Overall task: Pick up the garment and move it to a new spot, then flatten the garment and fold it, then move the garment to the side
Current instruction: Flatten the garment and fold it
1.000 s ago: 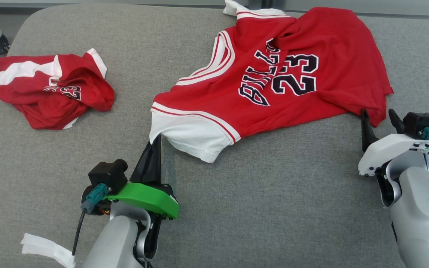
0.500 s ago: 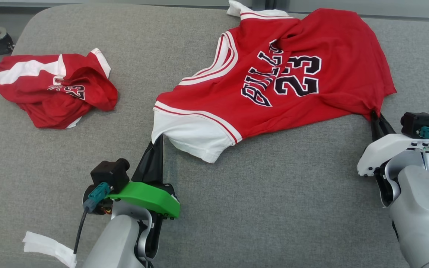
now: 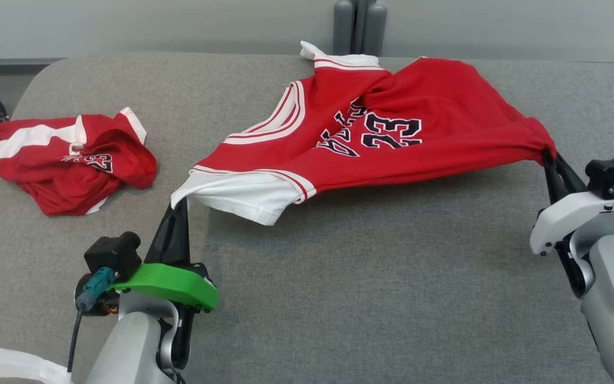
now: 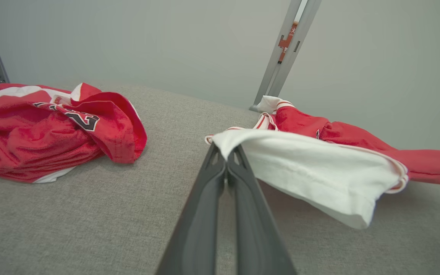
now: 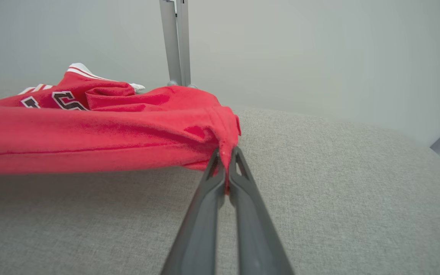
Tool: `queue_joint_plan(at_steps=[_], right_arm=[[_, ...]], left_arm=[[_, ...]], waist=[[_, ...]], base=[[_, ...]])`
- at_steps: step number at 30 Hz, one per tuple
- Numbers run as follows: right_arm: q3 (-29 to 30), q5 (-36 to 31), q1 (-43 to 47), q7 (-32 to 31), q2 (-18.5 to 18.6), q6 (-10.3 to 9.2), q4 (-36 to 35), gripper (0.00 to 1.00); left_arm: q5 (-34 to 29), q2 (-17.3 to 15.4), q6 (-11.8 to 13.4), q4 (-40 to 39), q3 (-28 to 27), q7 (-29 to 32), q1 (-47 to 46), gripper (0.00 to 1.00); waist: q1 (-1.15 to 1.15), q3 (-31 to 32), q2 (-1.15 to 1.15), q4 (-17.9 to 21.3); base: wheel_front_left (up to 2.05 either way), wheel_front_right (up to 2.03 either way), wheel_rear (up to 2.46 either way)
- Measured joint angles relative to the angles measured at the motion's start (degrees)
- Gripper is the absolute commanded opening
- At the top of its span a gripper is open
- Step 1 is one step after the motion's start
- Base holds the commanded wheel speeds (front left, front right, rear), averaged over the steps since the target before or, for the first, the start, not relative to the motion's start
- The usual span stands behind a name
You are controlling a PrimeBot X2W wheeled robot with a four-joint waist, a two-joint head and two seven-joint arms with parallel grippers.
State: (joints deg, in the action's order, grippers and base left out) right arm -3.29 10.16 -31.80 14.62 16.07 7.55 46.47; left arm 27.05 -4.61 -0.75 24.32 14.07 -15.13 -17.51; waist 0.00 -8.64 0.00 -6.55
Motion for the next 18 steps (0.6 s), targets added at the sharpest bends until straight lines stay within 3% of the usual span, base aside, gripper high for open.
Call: queue_joint_plan(at_steps=[9, 14, 18], right_arm=[[-2.47, 1.54, 2.77, -2.7, 3.72, 0.0, -14.01, 0.0], [-2.5, 3.76, 4.66, -5.53, 5.71, 0.0, -26.02, 0.0], [-0.7, 3.89, 6.03, -8.42, 5.68, -0.01, -36.08, 0.0]], left_arm=[[-0.48, -2.41, -1.08, -4.49, -2.34, 0.14, -1.16, 0.0], [1.24, -3.02, -1.18, -13.45, -3.26, 2.79, -3.21, 0.0], [3.09, -3.28, 0.16, -22.86, -4.66, 5.8, -5.09, 0.0]], waist=[[0.0, 4.53, 0.0, 3.3], [0.0, 7.41, 0.0, 4.82], [0.0, 9.18, 0.0, 5.88]], base=[[0.0, 0.0, 0.0], [0.0, 0.0, 0.0], [0.0, 0.0, 0.0]])
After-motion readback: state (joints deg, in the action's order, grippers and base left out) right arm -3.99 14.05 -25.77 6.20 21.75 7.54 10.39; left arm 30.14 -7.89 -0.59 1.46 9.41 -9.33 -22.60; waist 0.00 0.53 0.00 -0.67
